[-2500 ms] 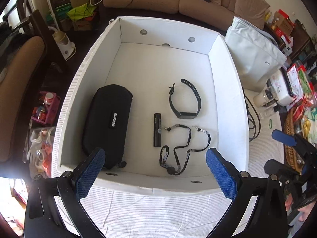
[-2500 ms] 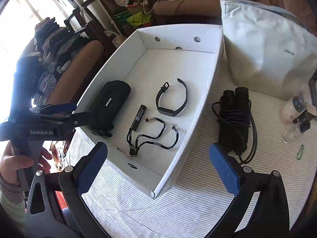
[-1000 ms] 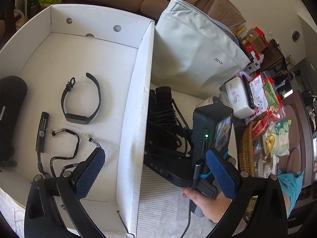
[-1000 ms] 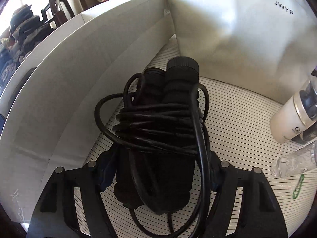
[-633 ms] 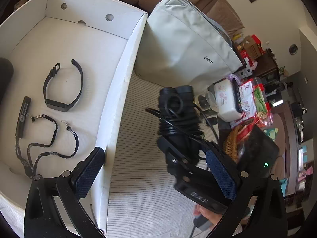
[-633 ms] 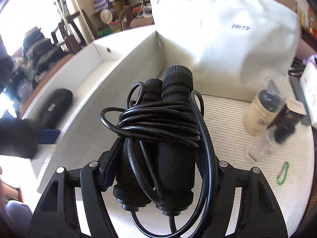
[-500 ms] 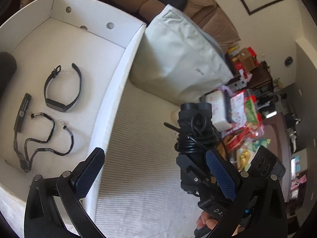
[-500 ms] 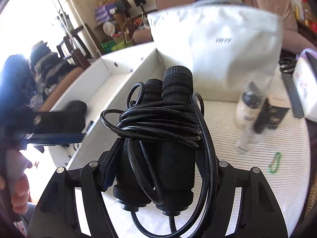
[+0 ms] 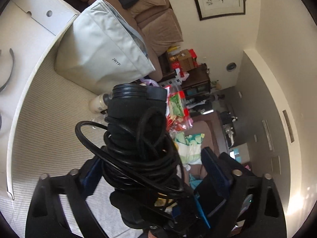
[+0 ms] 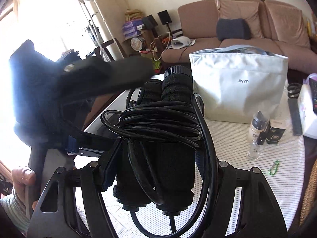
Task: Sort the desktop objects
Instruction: 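Carry the cable bundle into the white box and open the right gripper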
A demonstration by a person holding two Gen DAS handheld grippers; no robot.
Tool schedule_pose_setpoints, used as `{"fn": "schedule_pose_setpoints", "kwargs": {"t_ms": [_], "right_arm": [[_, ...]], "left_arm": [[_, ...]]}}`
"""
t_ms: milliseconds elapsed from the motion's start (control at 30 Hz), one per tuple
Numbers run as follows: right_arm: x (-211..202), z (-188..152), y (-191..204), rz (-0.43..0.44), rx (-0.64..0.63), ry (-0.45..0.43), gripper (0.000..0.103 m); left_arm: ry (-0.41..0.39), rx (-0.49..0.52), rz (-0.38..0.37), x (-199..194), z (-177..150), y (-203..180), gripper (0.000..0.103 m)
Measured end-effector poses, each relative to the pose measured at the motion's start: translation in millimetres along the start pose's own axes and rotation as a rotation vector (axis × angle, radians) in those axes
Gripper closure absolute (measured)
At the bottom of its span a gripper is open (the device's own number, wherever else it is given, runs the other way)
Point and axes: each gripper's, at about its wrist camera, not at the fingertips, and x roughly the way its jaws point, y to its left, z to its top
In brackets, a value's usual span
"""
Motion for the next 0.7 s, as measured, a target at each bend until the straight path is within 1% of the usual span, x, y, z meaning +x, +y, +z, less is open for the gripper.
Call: {"fn": "schedule_pose_setpoints", "kwargs": {"t_ms": [33, 67, 100, 200, 300, 433, 533, 600, 700], "right_arm": [[-1, 1, 3, 0.001, -0.002, -0.001, 0.036], [0, 2, 4, 0.006, 0.000, 0.007, 0.036], [3, 4, 6, 0.010, -0.003, 0.020, 0.036], [13, 10, 16, 0.019, -0.016, 0.049, 0.036], [24, 27, 29, 0.041, -0.021, 0.064, 0.036], [53, 60, 50, 0.097, -0.022, 0.082, 0.036], [87, 87, 67, 0.136, -0.016, 0.089, 0.036], [116, 103, 78, 0.149, -0.001, 0.102, 0.036], [164, 122, 87, 0.155, 0.042, 0.117, 0.036]], "left_arm": [[0.006, -0.015, 0.002, 0, 0, 4, 0.038], [0.008, -0.040, -0.016, -2, 1, 9, 0.038], [0.012, -0.052, -0.017, -4, 2, 12, 0.039], [0.016, -0.049, 0.016, -13, 9, 10, 0.039], [0.013, -0.033, 0.049, -31, 28, 3, 0.039], [0.009, 0.006, 0.121, -66, 69, -5, 0.039], [-0.012, 0.009, 0.176, -97, 105, 5, 0.039], [-0.028, 0.004, 0.209, -116, 131, 19, 0.039], [-0.026, -0.042, 0.234, -130, 172, 51, 0.039]]}}
